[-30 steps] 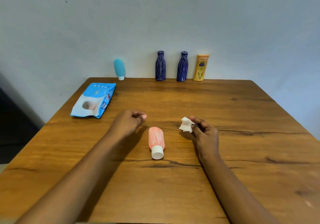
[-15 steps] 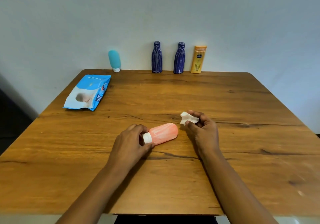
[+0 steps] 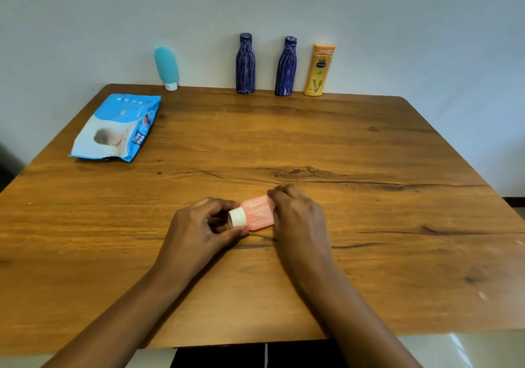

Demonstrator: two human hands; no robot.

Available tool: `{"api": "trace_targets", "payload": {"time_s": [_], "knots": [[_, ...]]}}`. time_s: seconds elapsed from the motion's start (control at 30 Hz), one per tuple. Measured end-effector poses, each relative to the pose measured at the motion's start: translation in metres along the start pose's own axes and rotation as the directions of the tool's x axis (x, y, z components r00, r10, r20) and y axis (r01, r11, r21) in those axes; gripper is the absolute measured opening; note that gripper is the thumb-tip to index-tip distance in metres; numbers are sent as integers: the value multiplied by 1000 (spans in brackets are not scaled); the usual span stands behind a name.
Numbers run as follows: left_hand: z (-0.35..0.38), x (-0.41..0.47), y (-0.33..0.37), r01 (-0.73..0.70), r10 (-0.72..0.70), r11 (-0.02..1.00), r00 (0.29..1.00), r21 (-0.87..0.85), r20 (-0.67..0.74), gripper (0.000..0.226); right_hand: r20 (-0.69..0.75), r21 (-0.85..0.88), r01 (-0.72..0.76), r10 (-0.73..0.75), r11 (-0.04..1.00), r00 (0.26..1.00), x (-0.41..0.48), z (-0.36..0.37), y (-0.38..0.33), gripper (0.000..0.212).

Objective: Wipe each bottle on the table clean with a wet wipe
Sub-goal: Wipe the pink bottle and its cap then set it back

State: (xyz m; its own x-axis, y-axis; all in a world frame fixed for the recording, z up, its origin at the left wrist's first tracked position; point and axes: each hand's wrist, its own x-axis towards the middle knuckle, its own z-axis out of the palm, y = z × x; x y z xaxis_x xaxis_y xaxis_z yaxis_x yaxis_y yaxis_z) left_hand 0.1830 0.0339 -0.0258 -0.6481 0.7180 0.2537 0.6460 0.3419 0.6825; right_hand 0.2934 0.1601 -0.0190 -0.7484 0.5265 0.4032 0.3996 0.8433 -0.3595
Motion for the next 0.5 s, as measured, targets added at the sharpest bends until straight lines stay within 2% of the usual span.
{"api": "trace_targets", "payload": {"time_s": [0.07,0.23,0.3,0.4,0.43,0.5], "knots": [[0,-1,-2,-14,14,1000,1000,-1,3,46,11,-5,-5,5,1000,1000,-5,4,-16,27],[-2,0,-5,-79,80,997,997,-17,25,39,103,27,101,-104,995,989,-15,6,-35,39],[-1,0,-5,-67,67,997,998,-29,2,40,74,-3,34,-34,999,997,-8,4,-14,33],[1,0,-3,-64,64,998,998,-24,-15,41,36,-6,-156,156,988,987,5,0,11,25],[1,0,-3,-63,62,998,998,-27,-15,41,23,1,-159,159,987,987,6,1,9,25],[1,0,-4,-65,64,997,998,-42,-9,40,36,-4,-63,63,998,997,-1,6,-13,29]]}}
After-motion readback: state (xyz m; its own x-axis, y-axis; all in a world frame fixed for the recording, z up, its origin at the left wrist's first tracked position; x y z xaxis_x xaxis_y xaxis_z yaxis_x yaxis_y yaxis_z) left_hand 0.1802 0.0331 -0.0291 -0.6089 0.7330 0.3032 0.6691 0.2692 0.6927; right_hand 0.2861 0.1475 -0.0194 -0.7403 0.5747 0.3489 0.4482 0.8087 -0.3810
